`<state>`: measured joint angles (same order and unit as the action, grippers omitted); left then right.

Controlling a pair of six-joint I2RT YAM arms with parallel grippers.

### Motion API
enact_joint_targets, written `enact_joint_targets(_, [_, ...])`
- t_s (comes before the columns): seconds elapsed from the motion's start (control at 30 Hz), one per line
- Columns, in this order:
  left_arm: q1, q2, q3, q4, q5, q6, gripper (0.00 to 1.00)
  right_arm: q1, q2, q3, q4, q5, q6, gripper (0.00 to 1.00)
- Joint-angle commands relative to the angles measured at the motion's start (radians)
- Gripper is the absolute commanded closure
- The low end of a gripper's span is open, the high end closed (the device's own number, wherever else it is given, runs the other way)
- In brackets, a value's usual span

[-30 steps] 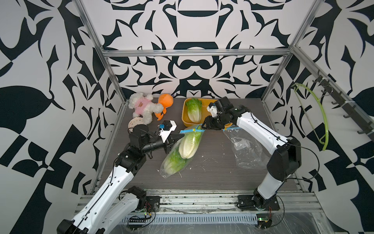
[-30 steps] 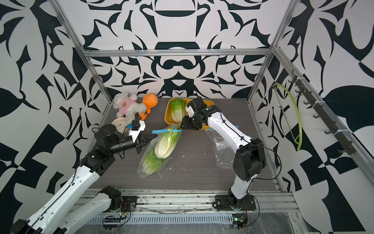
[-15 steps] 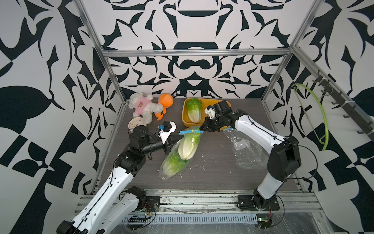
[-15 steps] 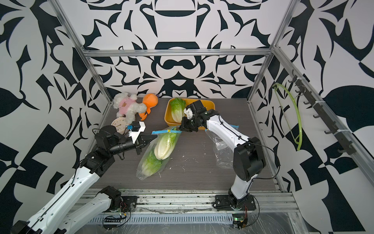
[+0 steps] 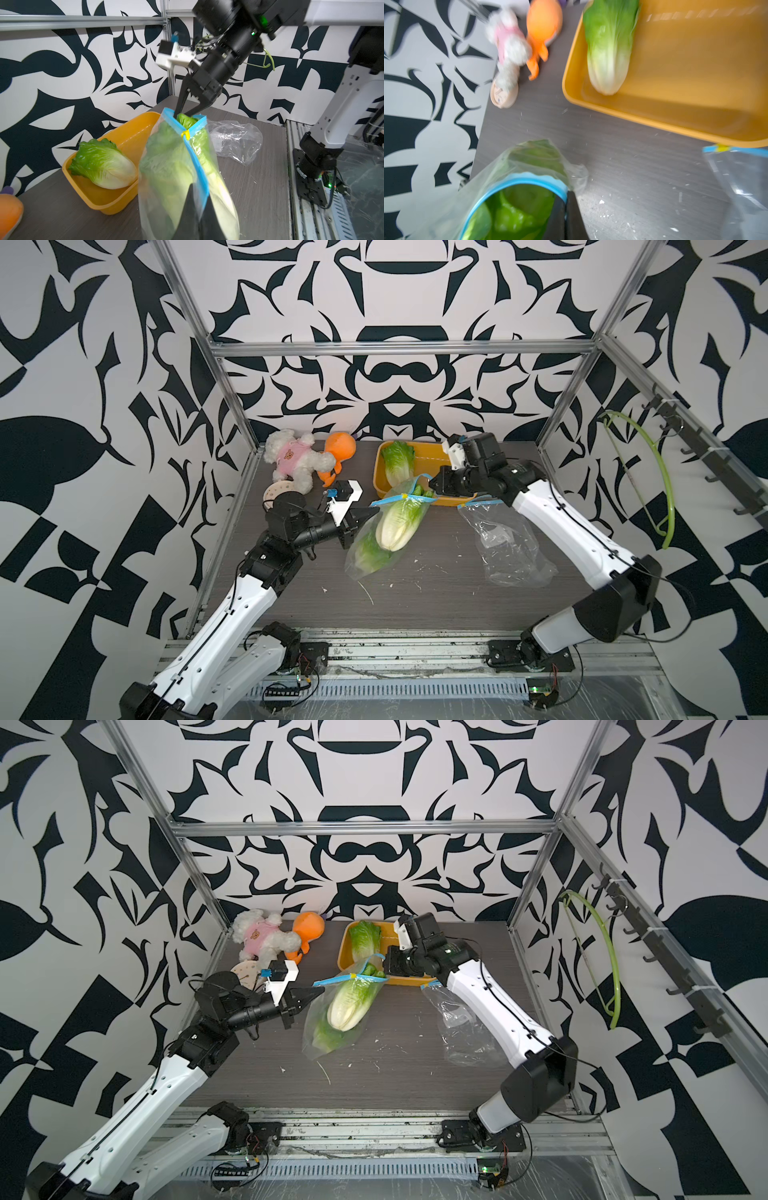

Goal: Put the chinese cabbages into a zipper bag and zip it
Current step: Adjust the zipper food storage bag at the center of the board.

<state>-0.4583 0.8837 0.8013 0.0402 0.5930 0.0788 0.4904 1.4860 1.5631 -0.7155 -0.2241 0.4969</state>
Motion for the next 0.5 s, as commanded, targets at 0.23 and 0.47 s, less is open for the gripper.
enact_joint_targets(0.23, [0.001,-0.049,0.009,-0.073,-0.123,-0.062,0.49,0.04,-0.031,0.045,-0.055,0.208,-0.061,1.0])
enact_joint_targets(0.47, [-0.009,-0.039,0.209,-0.385,-0.059,-0.035,0.37,0.062,-0.018,0.093,-0.06,0.262,-0.069,1.0])
